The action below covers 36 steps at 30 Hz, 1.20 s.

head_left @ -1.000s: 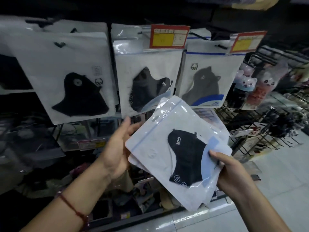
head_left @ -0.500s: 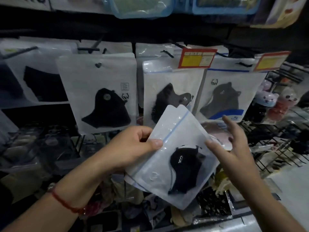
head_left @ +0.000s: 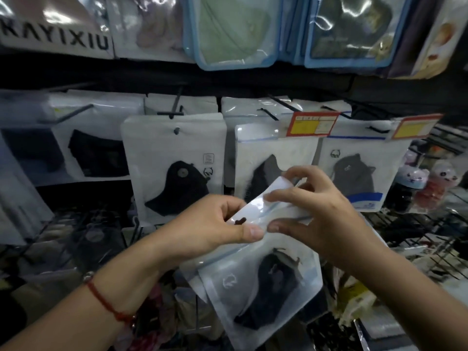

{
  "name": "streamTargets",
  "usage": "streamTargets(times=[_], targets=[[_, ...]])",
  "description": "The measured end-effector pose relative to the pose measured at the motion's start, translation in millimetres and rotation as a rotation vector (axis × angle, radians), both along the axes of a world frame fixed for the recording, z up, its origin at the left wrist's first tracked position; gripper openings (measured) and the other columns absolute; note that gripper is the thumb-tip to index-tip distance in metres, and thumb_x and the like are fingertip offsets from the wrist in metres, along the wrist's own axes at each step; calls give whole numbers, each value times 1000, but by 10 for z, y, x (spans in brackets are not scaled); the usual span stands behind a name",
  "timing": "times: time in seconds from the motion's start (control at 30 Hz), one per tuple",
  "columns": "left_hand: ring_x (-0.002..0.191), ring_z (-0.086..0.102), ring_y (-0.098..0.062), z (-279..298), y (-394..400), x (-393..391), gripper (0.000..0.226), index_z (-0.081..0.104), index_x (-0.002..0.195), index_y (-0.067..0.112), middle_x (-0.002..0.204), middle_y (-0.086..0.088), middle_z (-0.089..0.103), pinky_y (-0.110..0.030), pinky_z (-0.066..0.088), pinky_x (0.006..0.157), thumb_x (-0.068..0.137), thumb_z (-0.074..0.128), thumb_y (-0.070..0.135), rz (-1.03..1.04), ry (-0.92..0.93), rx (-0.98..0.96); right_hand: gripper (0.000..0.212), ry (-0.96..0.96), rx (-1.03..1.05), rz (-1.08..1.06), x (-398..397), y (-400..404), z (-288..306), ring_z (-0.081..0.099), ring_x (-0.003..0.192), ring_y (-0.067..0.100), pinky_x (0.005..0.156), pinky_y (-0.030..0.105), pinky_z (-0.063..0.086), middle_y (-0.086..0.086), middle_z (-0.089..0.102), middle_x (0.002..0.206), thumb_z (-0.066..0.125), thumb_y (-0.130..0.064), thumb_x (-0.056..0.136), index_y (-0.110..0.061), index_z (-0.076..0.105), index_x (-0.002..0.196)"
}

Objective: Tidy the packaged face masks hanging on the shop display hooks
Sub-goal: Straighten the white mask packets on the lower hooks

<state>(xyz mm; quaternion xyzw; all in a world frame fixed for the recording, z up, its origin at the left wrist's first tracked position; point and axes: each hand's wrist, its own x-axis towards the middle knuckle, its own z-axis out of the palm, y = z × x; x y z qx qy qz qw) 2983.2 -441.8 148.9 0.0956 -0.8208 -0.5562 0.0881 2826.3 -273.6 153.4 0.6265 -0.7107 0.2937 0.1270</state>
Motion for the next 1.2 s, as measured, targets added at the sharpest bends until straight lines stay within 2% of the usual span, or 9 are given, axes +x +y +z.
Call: streamTargets(times=[0.2,0.3,0.43,0.53,0.7,0.83,0.93,1.07,1.2], targets=[[68,57,-6,7,-21,-52,27,73,86,16,73,7,63,-23,44,66,75,85,38,-7,11,19,24,-60,-62,74,-59,59,65,49,114,1,80,19,54,-16,44,135,69,-48,78,-36,76,98],[78,65,-8,61,-74,-31,14,76,91,21,85,4,72,-23,50,73,78,82,24,-106,-11,93,17,-110,-89,38,-105,78,84,53,116,2,81,23,56,-22,46,132,71,-46,77,-34,75,87],[111,68,-19,159,-225,119,41,70,123,17,120,-4,72,-25,52,88,84,74,3,-280,-71,117,15,-229,-108,-63,-189,114,130,55,114,0,88,20,46,-27,56,118,71,-51,74,-36,70,79],[113,68,-22,249,-313,191,42,71,122,22,121,-5,72,-25,53,88,85,71,2,-262,-73,114,20,-365,-71,-85,-256,67,159,52,113,-10,90,11,39,-32,57,117,70,-54,70,-35,69,78],[93,74,-19,333,-396,226,30,79,99,30,103,-2,77,-20,56,71,81,71,8,2,-2,83,19,-488,-45,-111,-445,29,249,29,141,0,109,43,41,-28,34,151,71,-52,69,-37,66,80],[89,74,-9,316,-395,190,19,79,99,28,97,9,78,-15,54,68,90,68,15,135,31,-32,17,-286,-24,-55,-448,55,228,10,139,-17,114,36,35,-42,14,150,67,-51,76,-35,62,80],[90,69,5,312,-336,153,22,75,97,38,94,23,75,-8,50,70,93,66,18,171,84,-201,19,-6,-78,-51,-443,83,166,5,148,-2,111,25,22,-29,8,156,62,-48,85,-28,61,84],[92,63,16,352,-237,31,23,72,101,45,97,35,69,-5,47,72,90,69,25,208,210,-316,20,231,-52,-104,-475,116,233,9,151,20,114,37,22,0,14,163,61,-42,89,-22,62,84],[101,56,22,448,-193,-209,29,72,108,45,104,45,62,3,40,77,84,76,30,232,397,-455,23,354,3,-120,-523,95,369,8,151,26,117,43,20,8,16,163,59,-43,89,-21,62,83]])
